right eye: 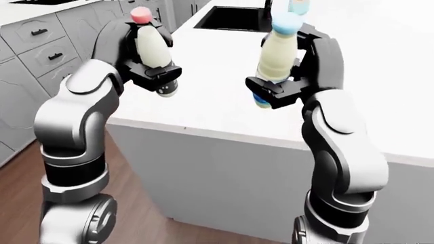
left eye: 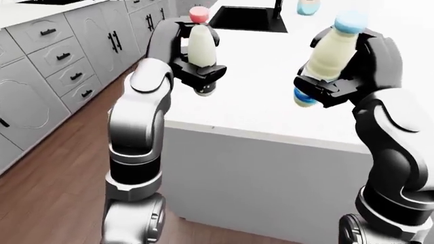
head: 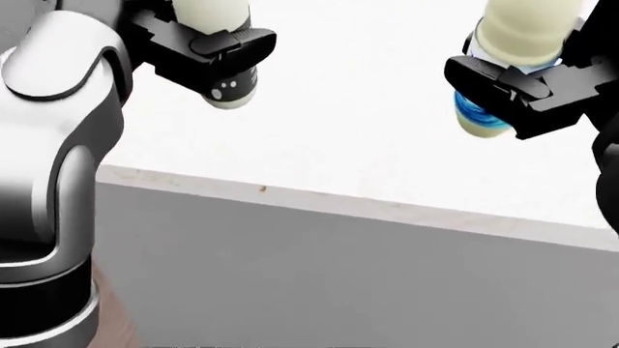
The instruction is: Move the drinks to the dining counter.
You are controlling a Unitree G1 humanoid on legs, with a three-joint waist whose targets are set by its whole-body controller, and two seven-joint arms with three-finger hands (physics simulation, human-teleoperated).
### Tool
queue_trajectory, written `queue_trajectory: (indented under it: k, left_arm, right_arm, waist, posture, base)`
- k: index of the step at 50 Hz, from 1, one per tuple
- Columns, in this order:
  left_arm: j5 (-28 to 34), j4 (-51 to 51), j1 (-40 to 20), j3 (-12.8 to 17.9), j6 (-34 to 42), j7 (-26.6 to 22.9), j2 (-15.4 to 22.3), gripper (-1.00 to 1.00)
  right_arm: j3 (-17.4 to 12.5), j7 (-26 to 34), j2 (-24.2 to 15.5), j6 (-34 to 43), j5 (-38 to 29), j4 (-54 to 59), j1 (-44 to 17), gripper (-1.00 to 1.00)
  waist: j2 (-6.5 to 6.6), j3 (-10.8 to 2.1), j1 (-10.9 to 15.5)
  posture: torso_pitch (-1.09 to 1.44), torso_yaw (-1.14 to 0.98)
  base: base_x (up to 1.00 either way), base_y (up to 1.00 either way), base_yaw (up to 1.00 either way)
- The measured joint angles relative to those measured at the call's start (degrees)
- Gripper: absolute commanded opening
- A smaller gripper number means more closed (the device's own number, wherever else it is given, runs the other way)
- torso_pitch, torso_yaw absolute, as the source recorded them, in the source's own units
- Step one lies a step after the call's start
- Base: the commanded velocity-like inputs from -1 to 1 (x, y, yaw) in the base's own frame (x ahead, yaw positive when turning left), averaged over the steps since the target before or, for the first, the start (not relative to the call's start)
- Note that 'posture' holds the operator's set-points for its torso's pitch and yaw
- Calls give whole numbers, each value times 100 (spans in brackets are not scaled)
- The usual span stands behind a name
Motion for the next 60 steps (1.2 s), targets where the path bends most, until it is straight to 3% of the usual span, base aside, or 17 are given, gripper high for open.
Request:
queue_trajectory:
  k: [2, 4, 6, 12, 15, 20, 28, 32, 36, 46, 60]
  left_arm:
    - [20, -73, -10, 37, -46, 17, 13, -100]
    - [32, -81, 21, 43, -38, 25, 28, -100]
    - [45, -12, 118, 72, 13, 31, 39, -100]
    - [85, 91, 130, 149, 112, 71, 79, -100]
    - [76, -22, 107, 122, 45, 71, 62, -100]
    - [5, -72, 102, 0, 13, 22, 1, -100]
    - [21, -28, 133, 35, 24, 35, 10, -100]
    - [54, 21, 179, 60, 11, 50, 13, -100]
    - [38, 7, 158, 37, -43, 34, 7, -100]
    - [65, 59, 163, 48, -61, 39, 3, -100]
    - [75, 55, 250, 45, -142, 30, -12, -100]
  right_arm:
    - [-8, -4, -11, -24, 6, -39, -36, -100]
    - [7, -8, 14, -26, 9, -41, -24, -100]
    - [112, 12, 69, 27, 33, 30, 55, -100]
    - [258, 82, 84, 107, 87, 115, -33, -100]
    - [195, 75, 70, 25, 60, 50, -33, -100]
    - [96, 45, 22, -21, -58, 146, -67, -100]
    - [227, 123, 113, 11, -152, 195, -25, -100]
    - [774, 266, 467, -618, -611, 916, 30, -100]
    - [948, 535, 713, -770, -883, 1363, 43, -100]
    - [930, 584, 1072, -1592, -1382, 2520, -312, -100]
    - [858, 124, 1176, -2585, -1474, 4060, -441, -100]
  waist:
    - [103, 66, -32]
    - [261, 51, -16]
    - [154, 125, 3]
    - [164, 190, 101]
    - [-4, 157, 70]
    - [127, -5, 15]
    - [117, -7, -17]
    - [102, -27, -54]
    - [112, 8, -25]
    - [142, 1, -37]
    - [155, -3, -11]
  posture:
    - [0, 0]
    - [0, 0]
    - [0, 0]
    - [0, 0]
    - [0, 0]
    - [0, 0]
    - [0, 0]
    - [0, 0]
    - [0, 0]
    - [0, 0]
    - [0, 0]
  base:
    - [0, 0, 0]
    - [0, 0, 0]
    - [0, 0, 0]
    - [0, 0, 0]
    - [0, 0, 0]
    - [0, 0, 0]
    - [0, 0, 0]
    - [0, 0, 0]
    - [0, 0, 0]
    - [0, 0, 0]
    - [0, 0, 0]
